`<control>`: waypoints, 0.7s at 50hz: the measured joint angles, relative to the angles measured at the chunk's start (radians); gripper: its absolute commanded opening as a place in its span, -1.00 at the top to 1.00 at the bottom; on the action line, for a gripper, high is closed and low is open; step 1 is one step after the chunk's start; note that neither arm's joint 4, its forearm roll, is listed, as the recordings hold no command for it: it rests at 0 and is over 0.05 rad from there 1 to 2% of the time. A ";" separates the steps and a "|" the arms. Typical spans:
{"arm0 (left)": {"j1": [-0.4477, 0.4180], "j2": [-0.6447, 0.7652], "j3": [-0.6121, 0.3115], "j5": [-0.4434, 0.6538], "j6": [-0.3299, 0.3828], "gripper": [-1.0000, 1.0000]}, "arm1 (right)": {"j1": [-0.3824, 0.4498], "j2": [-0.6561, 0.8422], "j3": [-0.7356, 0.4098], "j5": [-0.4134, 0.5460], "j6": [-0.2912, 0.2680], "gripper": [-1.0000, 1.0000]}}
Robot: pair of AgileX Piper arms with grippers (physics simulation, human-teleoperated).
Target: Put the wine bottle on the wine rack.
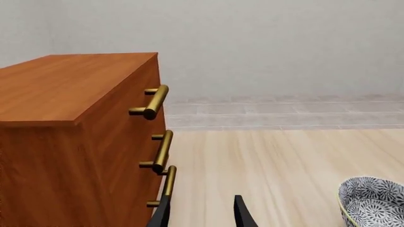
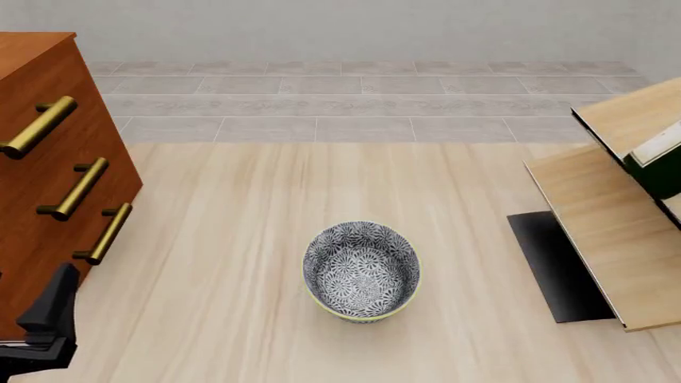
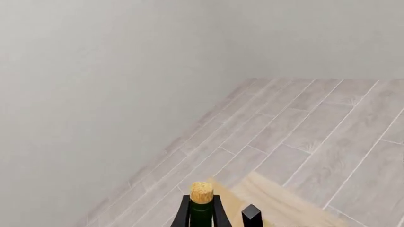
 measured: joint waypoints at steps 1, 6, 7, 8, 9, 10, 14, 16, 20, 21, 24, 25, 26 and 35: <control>0.000 0.000 0.000 -0.001 0.000 -1.00 | -0.002 0.005 -0.001 -0.002 0.001 1.00; 0.000 0.004 0.000 -0.005 0.000 -1.00 | -0.015 0.029 -0.007 -0.009 0.000 1.00; 0.000 0.004 0.000 -0.005 0.000 -1.00 | -0.017 0.034 -0.009 -0.010 0.000 1.00; 0.000 0.005 0.000 -0.006 0.000 -1.00 | -0.019 0.038 -0.010 -0.012 0.001 1.00; 0.000 0.005 0.000 -0.006 0.000 -1.00 | -0.021 0.043 -0.011 -0.013 0.001 1.00; 0.001 0.005 0.000 -0.005 0.001 -1.00 | -0.023 0.048 -0.012 -0.015 0.001 1.00; 0.001 0.001 0.000 -0.002 0.001 -1.00 | -0.032 0.065 -0.014 -0.023 0.003 1.00; 0.001 -0.001 0.000 0.001 0.001 -1.00 | -0.036 0.073 -0.014 -0.028 0.004 1.00; 0.002 -0.004 0.000 0.004 0.000 -1.00 | -0.044 0.088 -0.015 -0.037 0.006 1.00; 0.002 -0.005 0.000 0.005 0.000 -1.00 | -0.046 0.092 -0.015 -0.039 0.006 1.00; 0.002 -0.007 0.000 0.008 0.000 -1.00 | -0.052 0.103 -0.015 -0.044 0.008 1.00; 0.002 -0.008 0.000 0.009 0.000 -1.00 | -0.054 0.106 -0.016 -0.046 0.008 1.00; 0.002 -0.008 0.000 0.009 0.000 -1.00 | -0.055 0.109 -0.016 -0.048 0.009 1.00; 0.004 -0.013 0.000 0.016 0.000 -1.00 | -0.066 0.132 -0.019 -0.058 0.011 1.00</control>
